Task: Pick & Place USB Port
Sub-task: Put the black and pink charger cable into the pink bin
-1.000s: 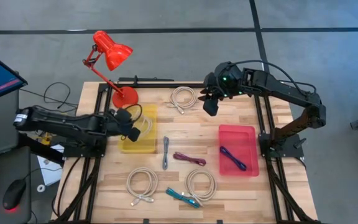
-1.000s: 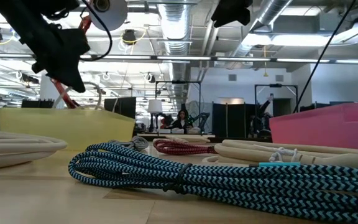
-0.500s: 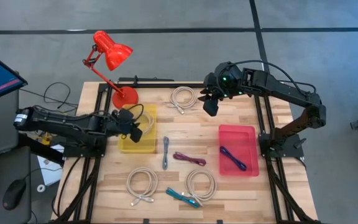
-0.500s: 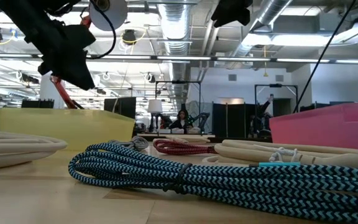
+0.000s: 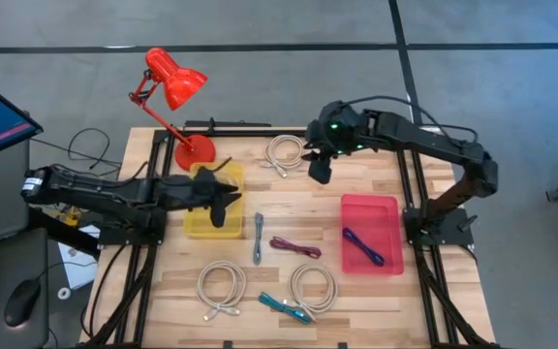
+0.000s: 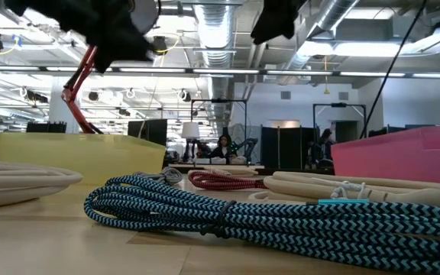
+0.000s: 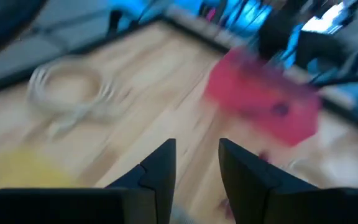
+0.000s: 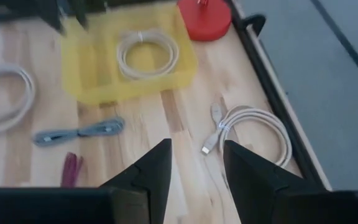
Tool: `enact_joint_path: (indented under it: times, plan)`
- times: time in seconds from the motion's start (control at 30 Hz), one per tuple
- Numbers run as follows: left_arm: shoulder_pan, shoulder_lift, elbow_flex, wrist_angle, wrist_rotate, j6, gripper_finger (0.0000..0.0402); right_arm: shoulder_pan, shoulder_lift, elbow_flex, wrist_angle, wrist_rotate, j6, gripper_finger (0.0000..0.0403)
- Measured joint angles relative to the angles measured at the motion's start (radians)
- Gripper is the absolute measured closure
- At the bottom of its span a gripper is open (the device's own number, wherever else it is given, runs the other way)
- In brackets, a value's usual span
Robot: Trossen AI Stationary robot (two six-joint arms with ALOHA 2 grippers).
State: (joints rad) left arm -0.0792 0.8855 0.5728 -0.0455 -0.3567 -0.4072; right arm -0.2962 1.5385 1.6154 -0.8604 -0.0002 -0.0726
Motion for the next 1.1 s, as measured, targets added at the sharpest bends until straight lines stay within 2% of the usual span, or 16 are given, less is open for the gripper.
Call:
enact_joint_path:
  times: [0.17, 0.5, 0.6, 0.8, 1.1]
  plan:
    - [0.0, -0.042, 0.0, 0.138, 0.047, 0.037, 0.0293, 0.0, 0.115, 0.0, 0.011, 0.0, -0.06, 0.0265]
    - [-0.075, -0.155, 0.0, 0.15, 0.077, 0.037, 0.0304, -0.031, 0.305, 0.0, 0.035, 0.025, -0.114, 0.0266]
    - [-0.113, -0.167, 0.002, 0.161, 0.073, 0.048, 0.0307, -0.041, 0.343, 0.0, 0.019, -0.028, -0.112, 0.0267]
    - [-0.174, -0.156, 0.048, 0.16, 0.01, 0.101, 0.0311, -0.005, 0.368, 0.0, -0.05, -0.228, -0.076, 0.0267]
    - [-0.179, -0.165, 0.056, 0.159, -0.009, 0.119, 0.0311, 0.136, 0.305, 0.0, -0.142, -0.238, -0.03, 0.0267]
